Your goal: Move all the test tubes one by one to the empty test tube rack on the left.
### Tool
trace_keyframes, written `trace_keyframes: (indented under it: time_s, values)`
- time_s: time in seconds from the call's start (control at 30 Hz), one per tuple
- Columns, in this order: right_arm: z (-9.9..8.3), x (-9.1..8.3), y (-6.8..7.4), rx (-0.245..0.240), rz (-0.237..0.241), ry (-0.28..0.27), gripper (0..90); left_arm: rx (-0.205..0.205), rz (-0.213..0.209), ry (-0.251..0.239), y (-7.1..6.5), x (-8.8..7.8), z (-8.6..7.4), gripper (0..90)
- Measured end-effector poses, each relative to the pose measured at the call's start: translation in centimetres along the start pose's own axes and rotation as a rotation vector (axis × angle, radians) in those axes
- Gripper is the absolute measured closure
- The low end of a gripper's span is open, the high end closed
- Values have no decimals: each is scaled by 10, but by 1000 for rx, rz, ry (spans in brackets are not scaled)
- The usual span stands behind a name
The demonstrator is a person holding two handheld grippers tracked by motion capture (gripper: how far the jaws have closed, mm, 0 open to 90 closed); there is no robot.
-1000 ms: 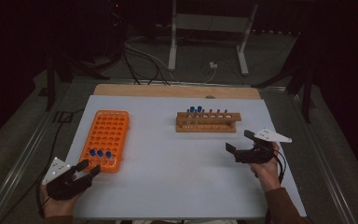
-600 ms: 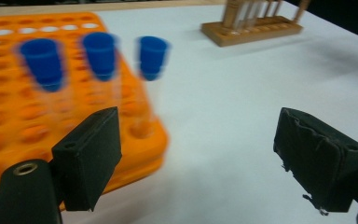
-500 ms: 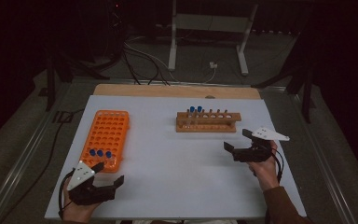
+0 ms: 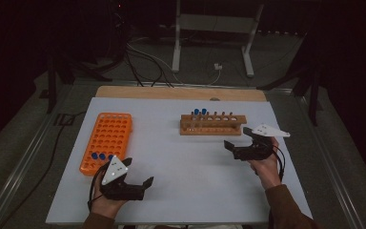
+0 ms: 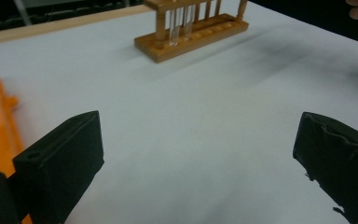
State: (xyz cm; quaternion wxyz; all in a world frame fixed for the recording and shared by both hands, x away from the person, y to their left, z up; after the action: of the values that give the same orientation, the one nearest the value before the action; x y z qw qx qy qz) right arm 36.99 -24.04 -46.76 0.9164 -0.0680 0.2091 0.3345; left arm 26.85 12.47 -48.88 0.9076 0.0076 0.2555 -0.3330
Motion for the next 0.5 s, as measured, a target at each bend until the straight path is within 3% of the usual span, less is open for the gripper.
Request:
trace_keyframes:
  time_s: [0.1,0.2,0.5]
  values:
    - [6,5,-3,11,4,4,0,-1,-2,-5,2,10,7,18]
    - [12,9,-5,24,10,2,0,-25,-44,-3,3,21,14,6]
    - [30,35,-5,9,16,19,0,-27,-45,-20,5,31,17,5]
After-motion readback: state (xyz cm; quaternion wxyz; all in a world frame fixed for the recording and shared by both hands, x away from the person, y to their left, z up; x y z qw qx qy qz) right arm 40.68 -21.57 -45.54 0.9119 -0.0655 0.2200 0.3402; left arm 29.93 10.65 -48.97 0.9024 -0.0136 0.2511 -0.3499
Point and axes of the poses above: each handheld gripper's, and its own axes: x roughly forward along the jaws, z roughly out of its top, y roughly to its left, the point moved 5 cm from there along x, roughly forward along the jaws, and after that the axes turned 6 degrees about -x, right-handed, at the moved point
